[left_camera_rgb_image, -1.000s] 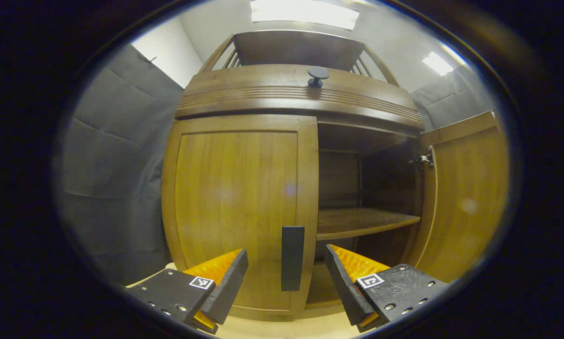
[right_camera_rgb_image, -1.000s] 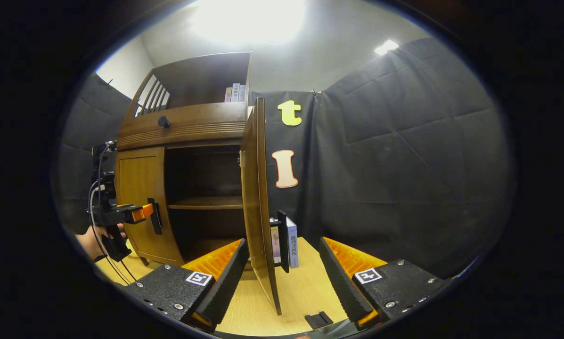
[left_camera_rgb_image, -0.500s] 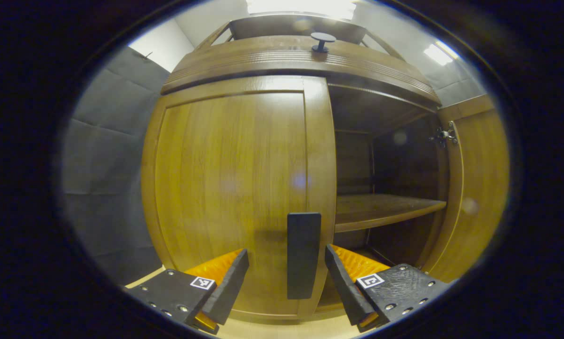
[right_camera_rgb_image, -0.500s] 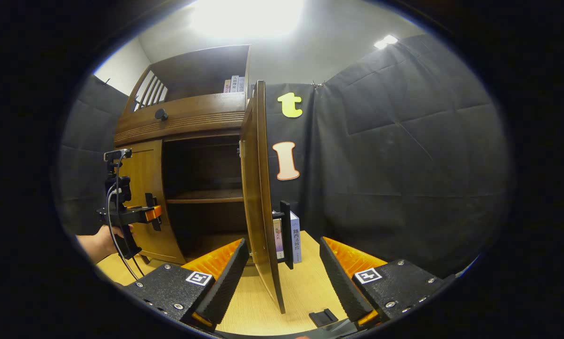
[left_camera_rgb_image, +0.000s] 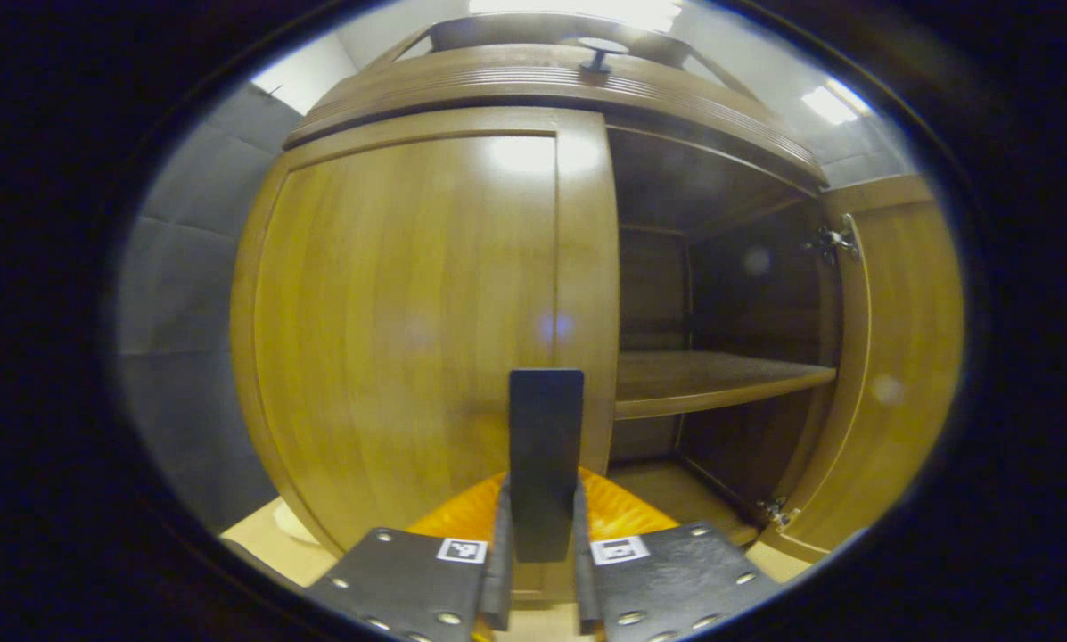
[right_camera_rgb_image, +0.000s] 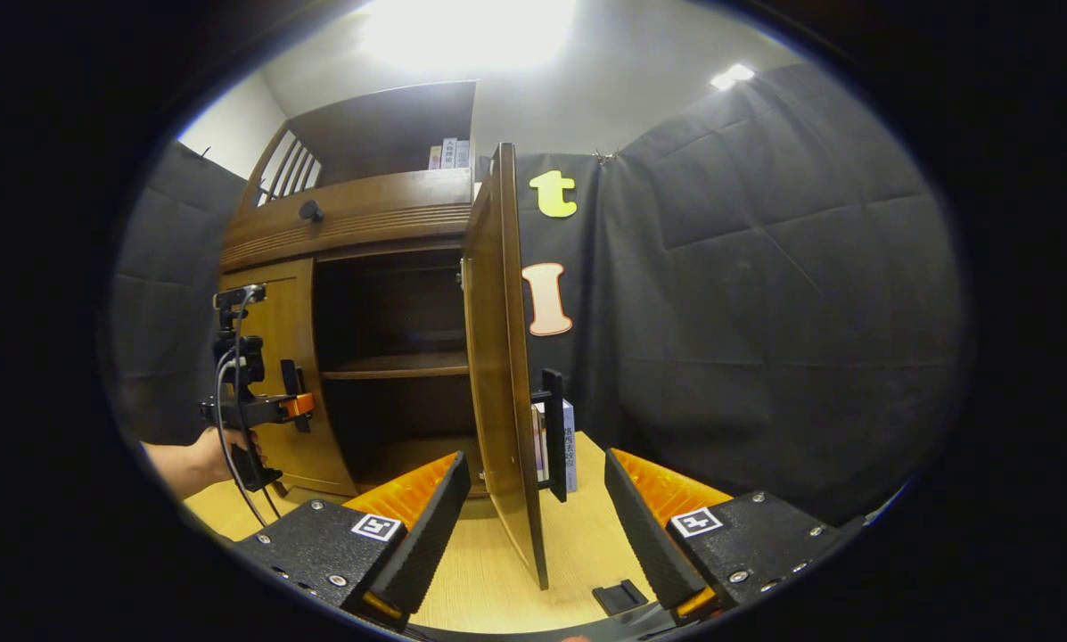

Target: Open the right door of the double-door shoe cabinet with the right hand, and open the left door with the left hand.

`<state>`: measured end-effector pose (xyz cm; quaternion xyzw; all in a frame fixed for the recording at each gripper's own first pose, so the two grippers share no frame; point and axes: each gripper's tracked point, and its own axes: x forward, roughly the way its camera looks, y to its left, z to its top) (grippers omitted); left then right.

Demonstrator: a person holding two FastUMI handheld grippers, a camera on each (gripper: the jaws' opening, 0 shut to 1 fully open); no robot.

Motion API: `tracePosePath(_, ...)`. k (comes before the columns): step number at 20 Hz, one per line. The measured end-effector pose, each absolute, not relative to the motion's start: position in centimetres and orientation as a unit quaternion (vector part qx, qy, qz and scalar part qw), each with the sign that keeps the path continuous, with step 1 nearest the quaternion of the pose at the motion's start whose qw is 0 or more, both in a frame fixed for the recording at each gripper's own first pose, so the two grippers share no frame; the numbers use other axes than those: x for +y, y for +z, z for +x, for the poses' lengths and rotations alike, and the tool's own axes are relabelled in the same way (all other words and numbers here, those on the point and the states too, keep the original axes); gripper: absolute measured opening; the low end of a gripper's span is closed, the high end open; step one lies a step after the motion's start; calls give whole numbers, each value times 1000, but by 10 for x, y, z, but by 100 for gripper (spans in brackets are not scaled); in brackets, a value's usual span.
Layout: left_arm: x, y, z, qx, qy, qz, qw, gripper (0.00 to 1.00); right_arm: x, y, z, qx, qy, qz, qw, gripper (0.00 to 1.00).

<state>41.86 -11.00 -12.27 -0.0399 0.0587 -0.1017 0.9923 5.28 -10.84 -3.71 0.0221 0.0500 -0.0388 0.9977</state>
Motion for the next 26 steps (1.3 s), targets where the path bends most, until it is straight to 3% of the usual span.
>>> tracePosePath(5,-103,-125,406,74,-99,-53,991,18,-105,-40,44,47,-36,25,998,94)
tracePosePath(6,-101,-123,398,70,-97,-62,991,23,-104,-41,42,48,-36,25,998,94)
tracePosePath(9,-90,-121,374,60,-98,-56,992,23,-102,-39,35,48,-34,27,998,94)
tracePosePath(11,-85,-121,360,62,-100,-61,991,14,-97,-38,34,47,-29,32,998,94)
tracePosePath(16,-65,-119,330,66,-106,-65,990,23,-79,-33,27,43,-12,34,998,94)
tracePosePath(19,-52,-120,311,68,-105,-69,990,23,-67,-31,24,44,-1,30,999,94)
tracePosePath(21,-42,-121,300,68,-103,-70,990,14,-60,-28,22,43,4,28,999,94)
tracePosePath(25,-19,-117,279,69,-96,-72,990,14,-44,-28,23,40,16,29,999,92)
tracePosePath(26,-12,-116,275,70,-95,-72,990,18,-39,-29,21,40,20,29,999,94)
